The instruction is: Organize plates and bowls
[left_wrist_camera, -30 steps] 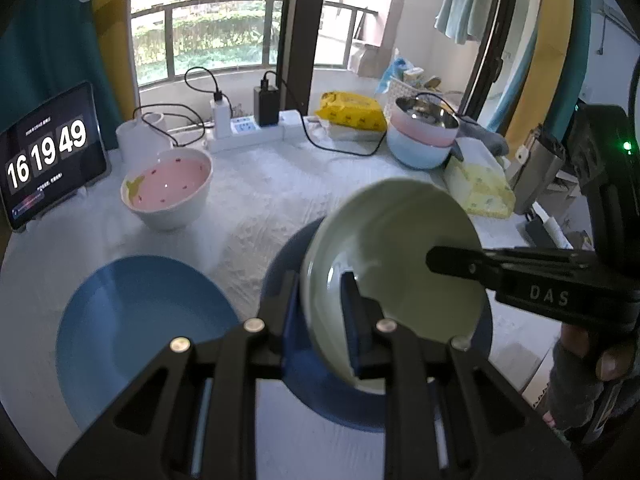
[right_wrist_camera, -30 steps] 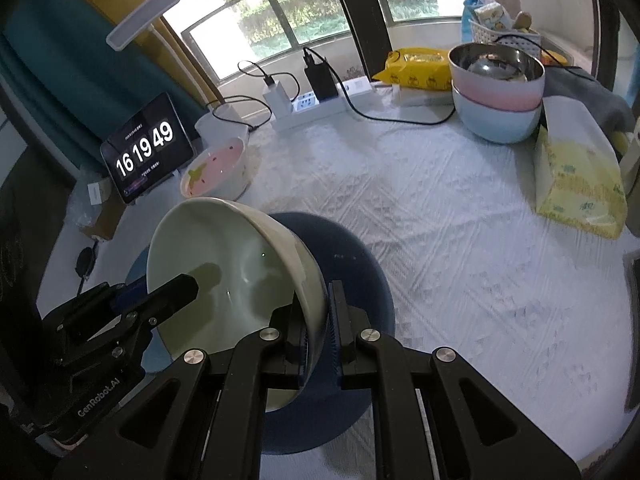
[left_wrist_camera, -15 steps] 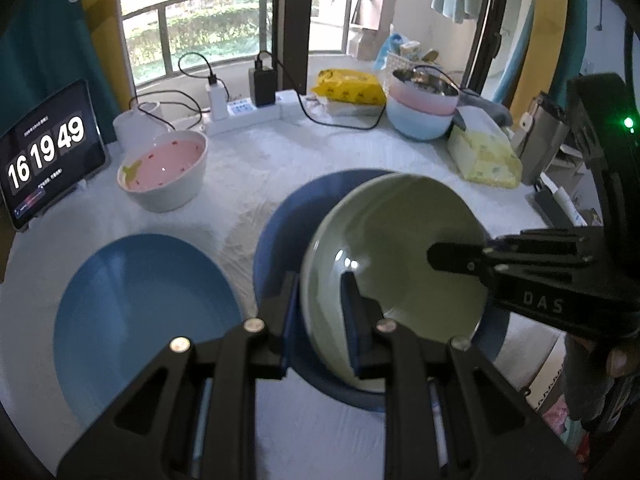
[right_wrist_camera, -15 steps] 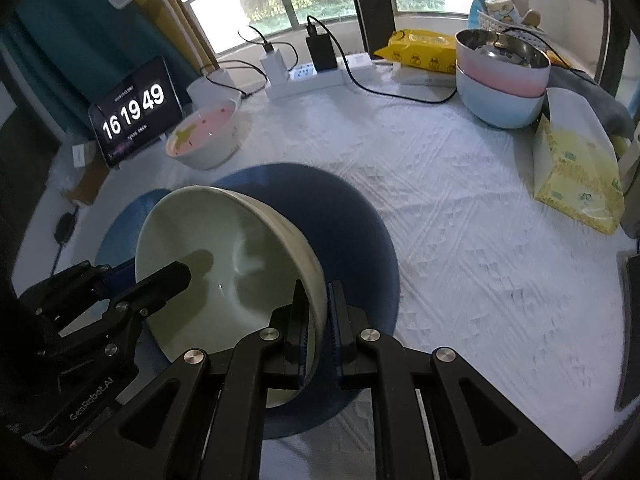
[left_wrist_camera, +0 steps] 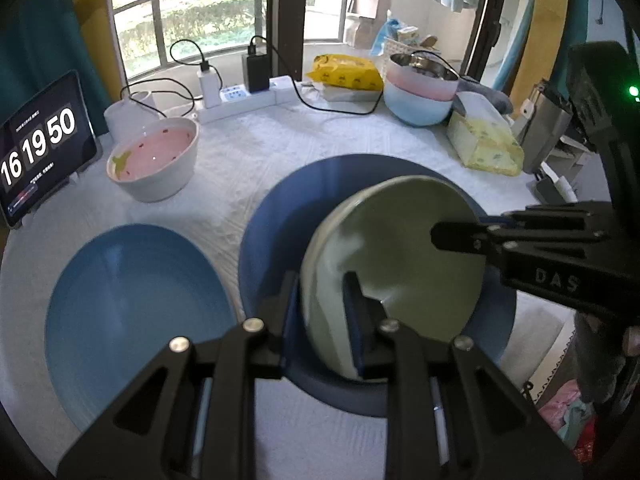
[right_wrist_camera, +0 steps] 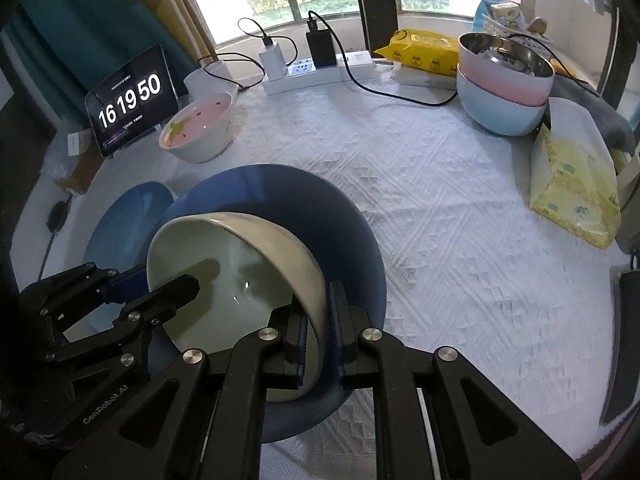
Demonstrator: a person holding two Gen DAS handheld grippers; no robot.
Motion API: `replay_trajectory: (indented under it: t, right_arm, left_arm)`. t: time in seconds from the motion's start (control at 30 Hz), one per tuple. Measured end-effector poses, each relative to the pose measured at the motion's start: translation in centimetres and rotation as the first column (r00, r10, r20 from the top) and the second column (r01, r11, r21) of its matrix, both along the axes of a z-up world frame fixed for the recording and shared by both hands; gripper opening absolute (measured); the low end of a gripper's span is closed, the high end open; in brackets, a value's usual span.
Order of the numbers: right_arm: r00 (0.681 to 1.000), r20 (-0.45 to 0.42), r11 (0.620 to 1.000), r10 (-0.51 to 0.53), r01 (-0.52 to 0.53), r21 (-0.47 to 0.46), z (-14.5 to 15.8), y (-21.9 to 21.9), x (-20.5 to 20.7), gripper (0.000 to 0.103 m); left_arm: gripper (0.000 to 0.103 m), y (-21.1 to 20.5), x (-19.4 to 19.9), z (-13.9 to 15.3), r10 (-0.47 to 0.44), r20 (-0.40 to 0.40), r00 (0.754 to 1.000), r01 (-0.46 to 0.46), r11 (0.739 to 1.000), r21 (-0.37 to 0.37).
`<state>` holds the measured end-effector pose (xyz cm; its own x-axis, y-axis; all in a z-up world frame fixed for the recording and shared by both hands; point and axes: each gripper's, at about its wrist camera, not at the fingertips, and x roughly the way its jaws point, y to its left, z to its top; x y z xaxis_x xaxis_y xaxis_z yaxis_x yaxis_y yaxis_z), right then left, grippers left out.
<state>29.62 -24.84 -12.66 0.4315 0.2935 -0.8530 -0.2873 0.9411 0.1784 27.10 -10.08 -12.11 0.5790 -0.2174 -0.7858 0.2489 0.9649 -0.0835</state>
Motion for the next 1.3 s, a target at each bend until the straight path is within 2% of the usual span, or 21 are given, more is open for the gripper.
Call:
replay_trajectory:
  t: [0.13,0.3,0.43,0.8,1.13,1.3]
  right_arm:
    - [1.0,0.009,1.0,-0.002,0.002,0.009,0.3,0.0,0.0,0.012]
    - [0.997,0.072,0.998,-0.027,0.023,0.058,2.0,-0.8,0.2,0.012]
    - [0.993,0.11,0.995,-0.036,0.026,0.097,2.7,-1.3,0.8,0.012]
    - [0.989,0.15,0.987,0.004,-0.028,0.155,2.6,-0.1,2.6,0.012]
    - [0.987,0.153,0.991,0.056,-0.074,0.113,2.2,1.3,3.9,0.012]
    - [0.986,0.152,0.996,0.07,-0.076,0.038,1.9,1.8,4.0,0.016]
  left_arm:
    - [0.024,0.2,-0.4,0.8,-0.001,0.034,0.999,0.001,1.0,-0.002]
    - [0.024,0.7,-0.3,2.1,0.013,0.094,0.995,-0.014,1.0,0.007]
    - [0.024,1.1,0.4,2.6,0.029,0.116,0.993,-0.028,1.0,-0.015]
    - [0.024,1.4,2.7,2.7,0.068,0.189,0.98,-0.059,0.997,-0.049]
    - [0.024,0.5,4.1,1.7,0.041,0.179,0.983,-0.039,0.999,-0.012]
    - [0.024,-0.2,5.0,-0.5,0.017,0.078,0.997,-0.018,1.0,0.006]
